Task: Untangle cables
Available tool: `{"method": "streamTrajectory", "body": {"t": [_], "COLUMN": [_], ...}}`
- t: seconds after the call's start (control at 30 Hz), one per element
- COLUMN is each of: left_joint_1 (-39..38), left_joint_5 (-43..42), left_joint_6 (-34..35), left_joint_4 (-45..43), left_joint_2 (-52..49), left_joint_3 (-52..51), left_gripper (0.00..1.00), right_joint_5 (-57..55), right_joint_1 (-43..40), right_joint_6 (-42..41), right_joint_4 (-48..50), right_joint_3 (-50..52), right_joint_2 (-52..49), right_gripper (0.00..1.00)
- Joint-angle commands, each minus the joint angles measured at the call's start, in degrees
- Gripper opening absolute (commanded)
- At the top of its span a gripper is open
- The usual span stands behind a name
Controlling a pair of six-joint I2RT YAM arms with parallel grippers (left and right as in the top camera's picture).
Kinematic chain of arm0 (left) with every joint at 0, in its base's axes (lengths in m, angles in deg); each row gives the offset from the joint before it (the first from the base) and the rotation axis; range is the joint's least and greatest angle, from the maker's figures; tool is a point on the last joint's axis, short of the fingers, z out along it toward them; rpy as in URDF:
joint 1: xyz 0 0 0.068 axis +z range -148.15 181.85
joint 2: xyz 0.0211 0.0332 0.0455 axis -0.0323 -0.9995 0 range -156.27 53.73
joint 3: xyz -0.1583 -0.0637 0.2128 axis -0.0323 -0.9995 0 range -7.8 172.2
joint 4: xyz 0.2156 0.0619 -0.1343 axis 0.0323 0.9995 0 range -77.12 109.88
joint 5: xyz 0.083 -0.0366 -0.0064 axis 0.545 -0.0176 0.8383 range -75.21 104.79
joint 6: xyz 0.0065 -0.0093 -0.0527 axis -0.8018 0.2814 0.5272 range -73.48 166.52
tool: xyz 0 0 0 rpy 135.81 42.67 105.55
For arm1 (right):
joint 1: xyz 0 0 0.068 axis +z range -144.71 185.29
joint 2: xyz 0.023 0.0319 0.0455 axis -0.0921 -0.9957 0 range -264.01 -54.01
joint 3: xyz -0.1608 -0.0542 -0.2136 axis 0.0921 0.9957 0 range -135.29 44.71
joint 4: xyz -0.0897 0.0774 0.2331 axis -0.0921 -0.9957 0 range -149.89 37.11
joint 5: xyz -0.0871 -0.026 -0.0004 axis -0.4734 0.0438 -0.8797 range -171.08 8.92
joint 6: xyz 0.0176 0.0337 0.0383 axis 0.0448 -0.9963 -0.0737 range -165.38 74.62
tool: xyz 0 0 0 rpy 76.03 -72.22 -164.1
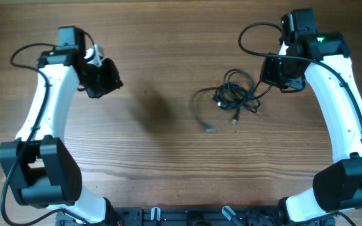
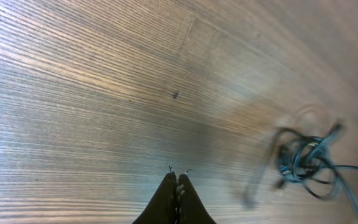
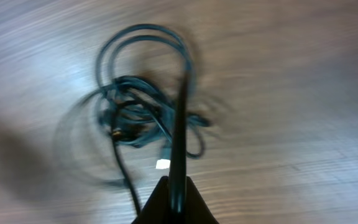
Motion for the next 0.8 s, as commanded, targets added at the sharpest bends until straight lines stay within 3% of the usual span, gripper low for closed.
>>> {"method": "streamTrajectory", "body": {"t": [0.0, 0.07, 0.1, 0.13, 0.17, 0.27, 0.37, 0.5, 0.57, 0.77], "left_joint_1": [-4.4, -7.2, -8.5, -10.1, -12.6, -18.9, -24.9, -30.9, -32.8, -37.9], "left_joint_5": [4.3, 0.2, -3.0, -6.5, -9.4, -7.6, -1.2, -2.6, -2.6, -2.4], "left_joint_6": [-1.3, -1.6, -2.5, -2.6, -2.2, 2.7, 8.2, 10.0, 11.2, 11.2], "left_joint_4": [-1.7, -3.9, -5.6, -7.9, -11.7, -19.4, -26.5, -44.7, -49.3, -50.5], "left_joint_2": [0.0, 0.0, 0.0, 0.0, 0.0, -0.5, -4.1, -14.0, -16.5, -23.9], "left_joint_3": [-0.3, -0.3, -0.3, -0.3, -0.3, -0.3, -0.3, -0.3, -0.3, -0.3], "left_gripper": [0.04, 0.04, 0.08, 0.18, 0.35, 0.45, 0.5, 0.59, 0.64, 0.62], "right_joint_5": [13.6, 13.4, 13.3, 13.3, 13.4, 14.3, 16.2, 18.5, 18.5, 18.5], "right_joint_1": [0.4, 0.2, -0.4, -1.5, -3.4, -9.2, -12.8, -13.1, -13.1, -13.1], "right_joint_6": [11.3, 10.1, 7.5, 4.8, 1.8, 0.2, 4.4, 11.6, 11.7, 11.7], "right_joint_4": [0.8, 1.8, 2.9, 3.7, 4.3, 5.9, 5.8, 4.9, 4.3, 3.5], "right_joint_3": [-1.2, -1.2, -1.4, -1.8, -2.3, -2.6, -2.6, -2.6, -2.6, -2.5], "right_joint_2": [-0.2, -0.2, -0.2, -0.2, -0.2, -0.2, -0.2, -0.2, -0.2, -0.2], "right_gripper": [0.37, 0.71, 0.79, 0.87, 0.9, 0.91, 0.92, 0.96, 0.96, 0.96]}}
